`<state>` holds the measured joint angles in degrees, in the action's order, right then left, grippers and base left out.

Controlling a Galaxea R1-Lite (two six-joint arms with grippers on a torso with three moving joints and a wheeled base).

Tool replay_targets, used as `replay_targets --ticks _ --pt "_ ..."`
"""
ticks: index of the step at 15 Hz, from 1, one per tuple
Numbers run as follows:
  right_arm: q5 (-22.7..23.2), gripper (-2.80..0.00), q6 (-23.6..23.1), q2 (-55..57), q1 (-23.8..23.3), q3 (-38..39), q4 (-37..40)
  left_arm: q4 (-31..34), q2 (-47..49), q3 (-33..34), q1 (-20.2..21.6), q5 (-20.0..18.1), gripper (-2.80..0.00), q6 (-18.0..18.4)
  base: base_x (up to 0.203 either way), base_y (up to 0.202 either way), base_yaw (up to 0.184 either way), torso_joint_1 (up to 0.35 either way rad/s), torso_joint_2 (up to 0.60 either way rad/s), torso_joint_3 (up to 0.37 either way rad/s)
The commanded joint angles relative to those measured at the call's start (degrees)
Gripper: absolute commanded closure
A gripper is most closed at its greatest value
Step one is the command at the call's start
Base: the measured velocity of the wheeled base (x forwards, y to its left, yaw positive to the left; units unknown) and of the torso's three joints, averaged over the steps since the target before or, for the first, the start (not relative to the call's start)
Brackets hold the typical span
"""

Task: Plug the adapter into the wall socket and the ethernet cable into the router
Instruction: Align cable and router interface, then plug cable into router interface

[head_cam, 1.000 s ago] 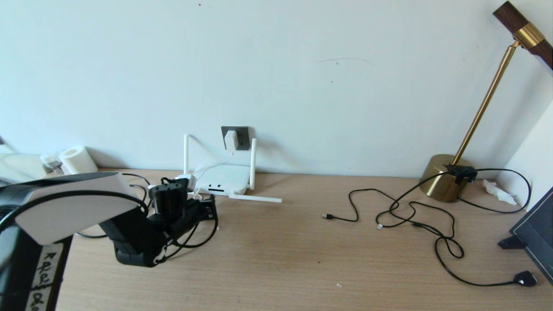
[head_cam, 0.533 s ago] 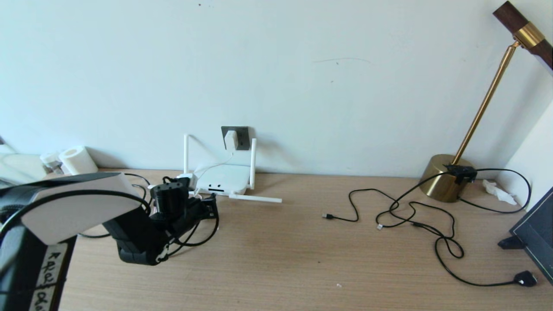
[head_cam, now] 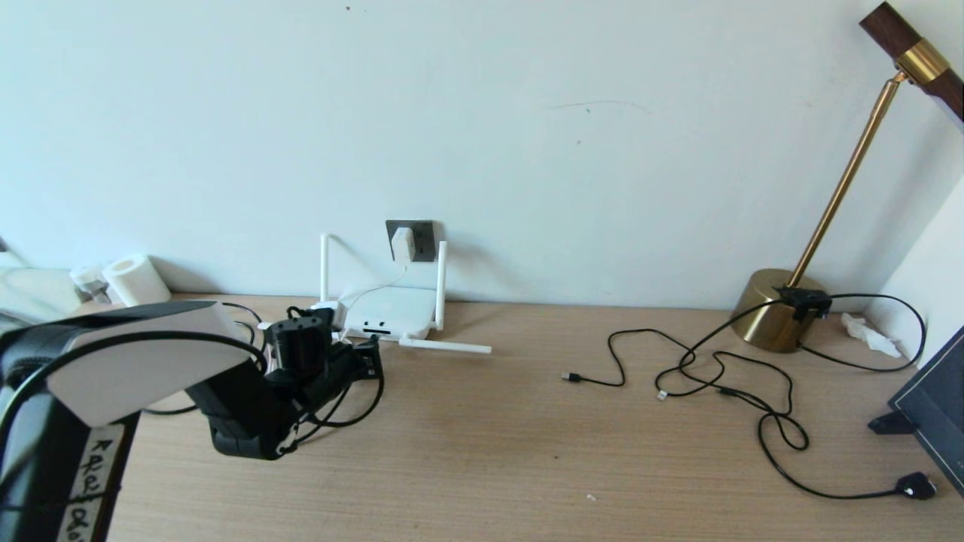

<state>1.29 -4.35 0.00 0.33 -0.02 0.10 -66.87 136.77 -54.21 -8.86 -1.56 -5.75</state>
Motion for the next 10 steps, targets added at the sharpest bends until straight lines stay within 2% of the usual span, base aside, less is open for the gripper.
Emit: replay_targets --ticks 1,10 --pt "0.03 -2.80 -0.04 0.09 0.02 -0.06 -0.01 -0.28 0.08 -0.37 -0.10 0.07 0.00 -0.05 0.000 0.000 0.000 0.000 0.00 0.000" --pt "0.03 -2.80 -0.04 0.09 0.02 -0.06 -0.01 0.16 -0.10 -0.46 -1.33 0.33 0.00 0.04 0.000 0.000 0.000 0.000 0.00 0.000"
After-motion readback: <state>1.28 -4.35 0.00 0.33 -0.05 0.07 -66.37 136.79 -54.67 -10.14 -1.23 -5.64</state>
